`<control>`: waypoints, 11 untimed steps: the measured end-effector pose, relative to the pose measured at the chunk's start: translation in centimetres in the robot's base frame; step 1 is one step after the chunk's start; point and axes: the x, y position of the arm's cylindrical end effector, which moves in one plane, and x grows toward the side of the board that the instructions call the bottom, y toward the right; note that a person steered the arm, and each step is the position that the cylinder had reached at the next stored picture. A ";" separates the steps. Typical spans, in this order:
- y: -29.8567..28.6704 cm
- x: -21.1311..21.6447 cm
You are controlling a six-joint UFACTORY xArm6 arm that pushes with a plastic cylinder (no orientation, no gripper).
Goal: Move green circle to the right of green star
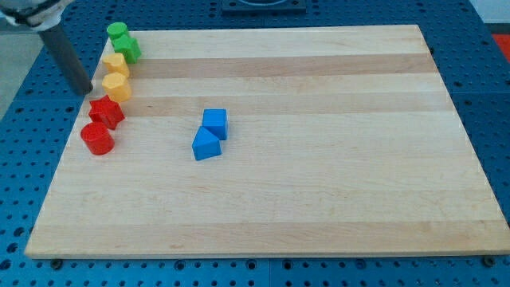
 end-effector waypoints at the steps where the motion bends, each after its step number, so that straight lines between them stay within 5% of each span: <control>1: 0.0 -2.2; 4: 0.0 -13.7; 7: 0.8 -14.6; 11: 13.2 -14.6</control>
